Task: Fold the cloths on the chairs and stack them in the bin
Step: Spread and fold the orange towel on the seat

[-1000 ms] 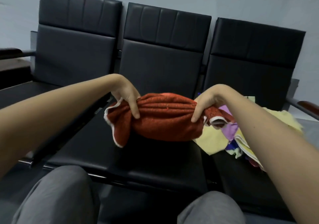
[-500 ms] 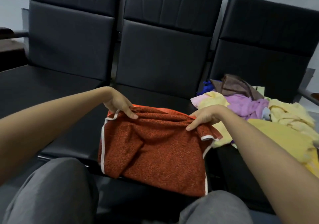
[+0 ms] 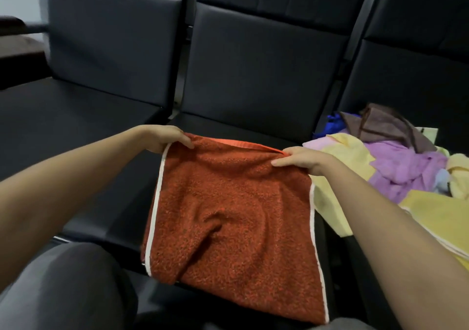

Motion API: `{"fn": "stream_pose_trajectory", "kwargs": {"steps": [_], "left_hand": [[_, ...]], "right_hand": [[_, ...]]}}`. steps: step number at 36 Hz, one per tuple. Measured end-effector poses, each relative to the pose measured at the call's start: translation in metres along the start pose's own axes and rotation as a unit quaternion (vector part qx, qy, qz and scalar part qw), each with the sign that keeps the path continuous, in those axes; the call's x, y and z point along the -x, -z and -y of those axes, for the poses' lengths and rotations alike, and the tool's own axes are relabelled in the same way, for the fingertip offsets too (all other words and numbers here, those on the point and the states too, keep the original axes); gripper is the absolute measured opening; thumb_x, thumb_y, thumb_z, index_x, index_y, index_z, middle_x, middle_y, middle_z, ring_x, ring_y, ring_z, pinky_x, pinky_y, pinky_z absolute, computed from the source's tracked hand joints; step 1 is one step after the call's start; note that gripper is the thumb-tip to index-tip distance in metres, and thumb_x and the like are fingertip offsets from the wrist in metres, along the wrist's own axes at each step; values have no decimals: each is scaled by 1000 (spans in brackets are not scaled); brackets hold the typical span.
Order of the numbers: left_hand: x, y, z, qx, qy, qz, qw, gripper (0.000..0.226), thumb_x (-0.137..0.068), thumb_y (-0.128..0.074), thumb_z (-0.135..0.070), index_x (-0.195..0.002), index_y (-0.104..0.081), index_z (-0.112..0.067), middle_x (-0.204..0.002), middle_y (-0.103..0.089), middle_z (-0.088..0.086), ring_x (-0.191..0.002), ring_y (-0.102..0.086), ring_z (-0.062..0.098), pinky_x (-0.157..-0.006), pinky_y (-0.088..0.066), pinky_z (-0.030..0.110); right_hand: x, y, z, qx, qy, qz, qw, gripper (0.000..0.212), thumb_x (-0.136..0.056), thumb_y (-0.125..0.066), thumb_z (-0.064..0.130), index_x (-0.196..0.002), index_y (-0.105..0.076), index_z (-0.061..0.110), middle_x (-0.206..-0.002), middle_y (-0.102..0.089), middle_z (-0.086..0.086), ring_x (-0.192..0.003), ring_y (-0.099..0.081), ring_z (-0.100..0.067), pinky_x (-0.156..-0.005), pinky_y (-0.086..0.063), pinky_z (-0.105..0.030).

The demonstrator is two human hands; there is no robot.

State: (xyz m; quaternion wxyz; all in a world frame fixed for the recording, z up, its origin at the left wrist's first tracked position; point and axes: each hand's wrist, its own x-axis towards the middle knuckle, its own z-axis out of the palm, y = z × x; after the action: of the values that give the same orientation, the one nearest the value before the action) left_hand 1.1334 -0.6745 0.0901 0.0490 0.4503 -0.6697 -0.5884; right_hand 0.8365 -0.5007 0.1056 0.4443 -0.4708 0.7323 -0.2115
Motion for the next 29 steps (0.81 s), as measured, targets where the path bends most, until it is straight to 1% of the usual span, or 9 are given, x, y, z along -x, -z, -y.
{"fn": "stream_pose_trajectory", "kwargs": {"steps": [3,5,6,9,11,14,19,23,29], "left_hand": [[-17,3,5,16,-26,-35,999,29,-94,-56,-25,-104,-64,0,-105,-68,18,-89,-67,20,-87,-54,32],[-27,-5,12,-105,-53,-126,985,21,-96,-53,-25,-91,-59,-6,-89,-61,12,-69,-62,9,-62,-49,21],[-33,-8,17,-188,-67,-178,964,17,-95,-54,-24,-91,-55,-7,-89,-58,9,-74,-61,13,-60,-45,25],[-55,-20,37,-330,-98,-244,907,23,-92,-56,-23,-104,-57,-4,-112,-58,14,-108,-54,31,-83,-43,35],[-63,-26,49,-337,-120,-294,886,24,-92,-54,-25,-105,-57,-6,-115,-57,12,-113,-50,32,-86,-40,40],[-67,-32,57,-324,-156,-345,867,24,-92,-54,-26,-109,-57,-9,-112,-61,10,-120,-44,31,-92,-34,41],[-68,-30,55,-322,-127,-329,879,28,-94,-52,-28,-118,-54,-14,-119,-57,6,-124,-36,30,-100,-26,41],[-65,-28,42,-395,-111,-263,873,25,-96,-50,-24,-118,-59,-17,-121,-52,11,-123,-34,34,-100,-29,41],[-52,-17,36,-329,-215,-185,901,12,-90,-57,-6,-101,-59,-7,-98,-61,7,-97,-58,25,-79,-39,27]], "right_hand": [[-22,0,6,11,4,-61,998,17,-88,-64,36,-89,-59,19,-85,-64,-1,-79,-61,-17,-68,-47,-27],[-37,-4,4,65,11,-94,993,15,-91,-62,31,-93,-58,16,-84,-59,-2,-73,-56,-15,-58,-46,-22],[-45,-8,0,103,14,-102,989,13,-92,-61,27,-94,-57,14,-84,-58,-3,-70,-54,-12,-53,-44,-21],[-66,-20,-22,163,23,-124,978,18,-94,-55,31,-98,-60,14,-99,-61,-6,-87,-58,-18,-73,-46,-28],[-72,-28,-34,175,40,-170,969,29,-95,-50,35,-104,-62,11,-108,-62,-10,-103,-56,-25,-90,-44,-35],[-69,-30,-37,169,86,-186,964,34,-97,-48,33,-102,-63,3,-99,-63,-11,-93,-57,-24,-81,-41,-34],[-55,-15,-23,79,67,-54,993,19,-90,-63,30,-76,-70,18,-71,-66,6,-68,-58,-8,-70,-43,-26],[-40,-9,-1,66,-14,97,993,11,-86,-67,24,-82,-71,15,-80,-71,-2,-73,-66,-15,-74,-50,-29],[-18,-6,20,68,-27,124,990,9,-87,-64,18,-86,-69,11,-83,-72,-4,-79,-68,-18,-75,-54,-30]]}}
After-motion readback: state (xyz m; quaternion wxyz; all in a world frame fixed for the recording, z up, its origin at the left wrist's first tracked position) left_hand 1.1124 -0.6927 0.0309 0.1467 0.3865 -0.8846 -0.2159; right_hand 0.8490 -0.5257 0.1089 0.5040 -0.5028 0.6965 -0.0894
